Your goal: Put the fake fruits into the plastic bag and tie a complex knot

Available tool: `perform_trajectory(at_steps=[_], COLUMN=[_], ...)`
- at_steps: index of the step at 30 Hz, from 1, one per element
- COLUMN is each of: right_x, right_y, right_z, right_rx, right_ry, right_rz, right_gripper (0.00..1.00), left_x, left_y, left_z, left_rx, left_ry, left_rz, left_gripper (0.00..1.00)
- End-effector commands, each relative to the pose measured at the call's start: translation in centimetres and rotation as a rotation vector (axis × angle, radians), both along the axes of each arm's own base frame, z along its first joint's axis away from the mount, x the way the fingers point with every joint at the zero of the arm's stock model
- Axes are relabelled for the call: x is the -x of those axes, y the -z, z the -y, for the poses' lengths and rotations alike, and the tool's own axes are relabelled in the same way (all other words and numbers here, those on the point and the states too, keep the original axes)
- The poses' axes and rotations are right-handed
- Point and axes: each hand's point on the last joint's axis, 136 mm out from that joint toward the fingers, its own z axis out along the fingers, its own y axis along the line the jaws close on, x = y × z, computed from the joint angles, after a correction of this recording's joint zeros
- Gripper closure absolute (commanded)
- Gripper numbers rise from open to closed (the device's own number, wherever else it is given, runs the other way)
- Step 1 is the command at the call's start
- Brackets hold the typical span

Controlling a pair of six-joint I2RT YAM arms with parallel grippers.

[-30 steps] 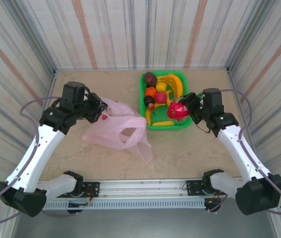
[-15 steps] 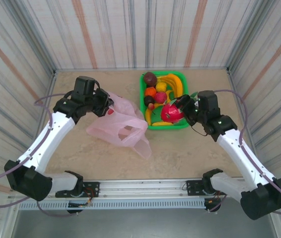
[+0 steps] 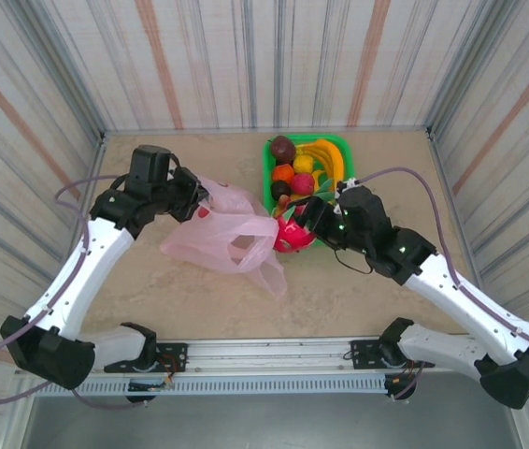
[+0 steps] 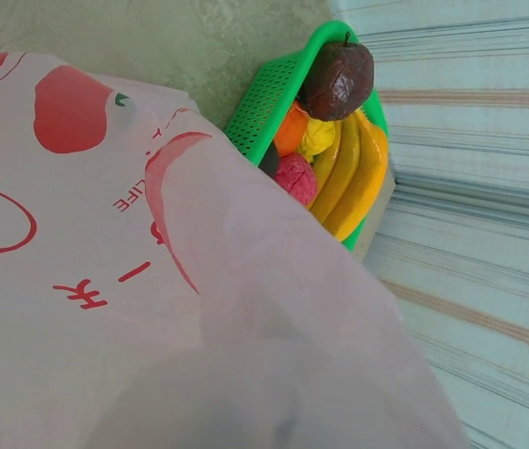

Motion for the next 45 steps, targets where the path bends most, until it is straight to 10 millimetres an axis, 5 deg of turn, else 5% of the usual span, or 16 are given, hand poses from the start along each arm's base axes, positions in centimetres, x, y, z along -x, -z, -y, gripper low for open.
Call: perform_trajectory(at_steps=[1,14,21,28,34,45], right_x=[0.3,1.0,0.4,-1.5,-2.5,0.6], right_y=[-4.4,-5.6,-4.2,-3.5,-3.8,-6.6], right_z=[-1.2,-9.0,-12.3,-13.4,-12.2,-13.4], right_rx=[-0.083,-0.079,-0.043,0.052,0.141,0.035], right_ry=[0.016,-0.118,-0.157,-0.132,-0.088,-0.163], right_rz=[0.104,0.152,0.148,0.227,0.289,0.299], right_gripper=[0.30,0.30,0.30,0.30,0.29,0.30], left_x=[0.9,1.4,2.1,2.5,2.7,2.5], left_y=[0.4,0.4,0.2,0.2,0.1,0.2], left_z=[-0.4,0.0,-0.2,-0.4,-0.5,-1.0], left_rx=[-0.023,-0.005,-0.001,0.002,0.001,0.002], left_ry=[0.023,0.040,0.043,0.042,0.038,-0.002], left_rz=[-0.006,-0.001,0.007,0.012,0.011,0.003], left_gripper=[1.00,1.00,1.00,1.00,1.00,1.00])
